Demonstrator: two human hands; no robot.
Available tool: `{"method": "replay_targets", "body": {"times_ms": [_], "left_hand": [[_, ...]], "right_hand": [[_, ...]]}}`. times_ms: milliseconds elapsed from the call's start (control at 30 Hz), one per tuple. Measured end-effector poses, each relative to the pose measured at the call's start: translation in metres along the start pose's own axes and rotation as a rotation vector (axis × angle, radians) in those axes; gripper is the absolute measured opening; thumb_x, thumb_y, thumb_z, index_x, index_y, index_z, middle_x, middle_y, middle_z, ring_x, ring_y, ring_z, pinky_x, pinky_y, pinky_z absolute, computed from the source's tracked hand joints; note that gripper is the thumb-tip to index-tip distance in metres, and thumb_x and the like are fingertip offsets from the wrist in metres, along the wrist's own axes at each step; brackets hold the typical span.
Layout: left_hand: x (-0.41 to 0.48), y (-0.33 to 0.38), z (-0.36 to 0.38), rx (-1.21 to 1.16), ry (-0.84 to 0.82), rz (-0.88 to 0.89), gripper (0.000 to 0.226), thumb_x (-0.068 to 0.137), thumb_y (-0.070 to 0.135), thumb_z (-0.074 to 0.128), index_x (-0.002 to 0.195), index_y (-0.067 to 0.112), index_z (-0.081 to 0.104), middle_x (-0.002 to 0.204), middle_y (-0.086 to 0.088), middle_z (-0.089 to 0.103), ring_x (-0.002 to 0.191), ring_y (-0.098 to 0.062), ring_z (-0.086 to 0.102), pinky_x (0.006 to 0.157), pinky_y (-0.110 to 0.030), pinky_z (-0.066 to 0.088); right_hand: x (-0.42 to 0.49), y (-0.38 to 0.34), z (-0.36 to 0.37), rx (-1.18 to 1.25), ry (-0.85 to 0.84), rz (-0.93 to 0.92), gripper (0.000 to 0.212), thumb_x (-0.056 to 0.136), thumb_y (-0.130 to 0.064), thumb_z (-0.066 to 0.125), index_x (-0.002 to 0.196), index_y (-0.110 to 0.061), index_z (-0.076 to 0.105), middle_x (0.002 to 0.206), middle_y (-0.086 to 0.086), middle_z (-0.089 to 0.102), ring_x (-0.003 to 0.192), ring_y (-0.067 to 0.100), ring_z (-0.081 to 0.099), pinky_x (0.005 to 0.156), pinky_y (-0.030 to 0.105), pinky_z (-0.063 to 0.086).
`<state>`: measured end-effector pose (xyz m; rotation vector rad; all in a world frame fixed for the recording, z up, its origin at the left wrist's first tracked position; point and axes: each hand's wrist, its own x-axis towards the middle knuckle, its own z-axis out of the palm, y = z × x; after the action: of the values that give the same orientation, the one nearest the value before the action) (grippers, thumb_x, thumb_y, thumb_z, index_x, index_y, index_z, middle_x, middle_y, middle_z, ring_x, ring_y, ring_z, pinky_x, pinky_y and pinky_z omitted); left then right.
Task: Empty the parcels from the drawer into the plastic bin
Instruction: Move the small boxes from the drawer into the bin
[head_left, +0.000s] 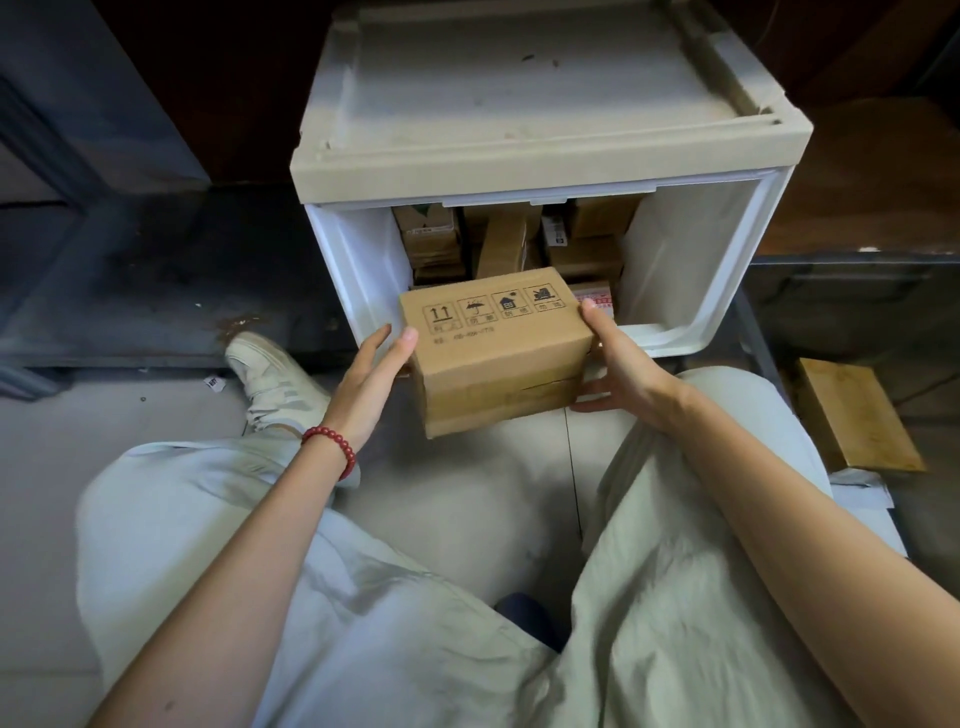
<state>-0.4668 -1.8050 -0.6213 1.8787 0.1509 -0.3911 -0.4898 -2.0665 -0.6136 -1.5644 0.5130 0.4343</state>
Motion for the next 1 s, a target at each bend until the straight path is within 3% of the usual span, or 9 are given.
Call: {"method": "replay_targets", "body": {"times_ms": [67, 200, 300, 400, 500, 600, 800, 933, 1000], "left_hand": [[-0.002, 0.004, 0.001, -0.009, -0.011, 0.03, 0.1, 0.056, 0.09, 0.044, 0.143, 0.043, 0.031, 0.145, 0.009, 0.041, 0.134, -0.019, 0.036, 0.111, -0.056, 0.024], [-0.006, 0.007, 0.002, 0.027, -0.057, 0.085, 0.088, 0.064, 0.076, 0.052, 0.142, 0.041, 0.033, 0.116, 0.017, 0.054, 0.117, -0.01, 0.046, 0.102, -0.042, 0.033], [-0.005, 0.005, 0.002, 0.078, -0.078, 0.148, 0.087, 0.062, 0.071, 0.067, 0.139, 0.039, 0.039, 0.114, 0.008, 0.064, 0.108, -0.005, 0.059, 0.092, -0.022, 0.043], [-0.006, 0.007, 0.006, 0.065, -0.035, 0.183, 0.067, 0.076, 0.045, 0.073, 0.136, 0.031, 0.046, 0.091, 0.009, 0.067, 0.078, 0.007, 0.065, 0.068, -0.007, 0.048], [-0.009, 0.014, 0.012, 0.07, 0.029, 0.205, 0.051, 0.082, 0.039, 0.069, 0.129, 0.033, 0.049, 0.095, 0.009, 0.061, 0.087, 0.001, 0.063, 0.071, -0.021, 0.056], [-0.012, 0.028, 0.022, 0.028, 0.034, 0.231, 0.041, 0.084, 0.038, 0.068, 0.119, 0.033, 0.046, 0.104, 0.012, 0.054, 0.099, -0.004, 0.058, 0.066, -0.028, 0.059], [-0.014, 0.062, 0.068, 0.044, -0.048, 0.276, 0.083, 0.053, 0.075, 0.065, 0.119, 0.031, 0.042, 0.117, 0.008, 0.059, 0.108, -0.008, 0.059, 0.079, -0.041, 0.058], [-0.019, 0.082, 0.108, 0.026, -0.109, 0.299, 0.09, 0.051, 0.08, 0.062, 0.123, 0.03, 0.041, 0.117, 0.008, 0.061, 0.103, -0.009, 0.062, 0.076, -0.04, 0.06], [-0.023, 0.095, 0.131, 0.047, -0.149, 0.329, 0.09, 0.057, 0.08, 0.063, 0.128, 0.03, 0.04, 0.117, 0.008, 0.061, 0.103, -0.01, 0.061, 0.071, -0.024, 0.058]], "right_hand": [[0.0, 0.001, -0.001, 0.006, 0.015, 0.016, 0.071, 0.088, -0.075, 0.019, 0.142, -0.033, 0.037, 0.136, 0.008, 0.049, 0.113, 0.037, 0.058, 0.086, 0.046, 0.054], [-0.003, 0.003, -0.003, -0.109, -0.019, 0.022, 0.091, 0.072, -0.088, 0.009, 0.14, -0.037, 0.042, 0.121, 0.006, 0.06, 0.1, 0.026, 0.064, 0.072, 0.035, 0.056], [-0.002, 0.004, -0.005, -0.125, -0.04, -0.026, 0.08, 0.081, -0.083, 0.014, 0.133, -0.033, 0.048, 0.113, 0.004, 0.061, 0.094, 0.02, 0.064, 0.07, 0.032, 0.051], [-0.005, 0.004, -0.006, -0.115, 0.008, -0.089, 0.053, 0.088, -0.073, 0.033, 0.117, -0.033, 0.053, 0.1, 0.001, 0.058, 0.09, 0.016, 0.06, 0.073, 0.033, 0.048], [-0.008, 0.004, -0.009, -0.107, 0.079, -0.186, 0.045, 0.088, -0.069, 0.042, 0.109, -0.03, 0.052, 0.11, -0.005, 0.056, 0.106, 0.015, 0.057, 0.09, 0.038, 0.049], [-0.016, -0.003, -0.013, 0.025, 0.152, -0.258, 0.034, 0.091, -0.059, 0.047, 0.101, -0.026, 0.044, 0.118, -0.006, 0.05, 0.118, 0.015, 0.051, 0.087, 0.034, 0.048], [-0.046, -0.008, -0.055, 0.13, 0.261, -0.324, 0.034, 0.073, -0.052, 0.05, 0.098, -0.029, 0.044, 0.111, -0.001, 0.049, 0.114, 0.024, 0.05, 0.089, 0.05, 0.048], [-0.072, -0.013, -0.088, 0.142, 0.358, -0.379, 0.03, 0.071, -0.05, 0.051, 0.093, -0.031, 0.043, 0.103, -0.002, 0.048, 0.098, 0.02, 0.05, 0.068, 0.035, 0.046], [-0.085, -0.012, -0.108, 0.174, 0.423, -0.402, 0.031, 0.071, -0.049, 0.051, 0.095, -0.031, 0.043, 0.101, -0.003, 0.049, 0.094, 0.017, 0.05, 0.068, 0.033, 0.045]]}}
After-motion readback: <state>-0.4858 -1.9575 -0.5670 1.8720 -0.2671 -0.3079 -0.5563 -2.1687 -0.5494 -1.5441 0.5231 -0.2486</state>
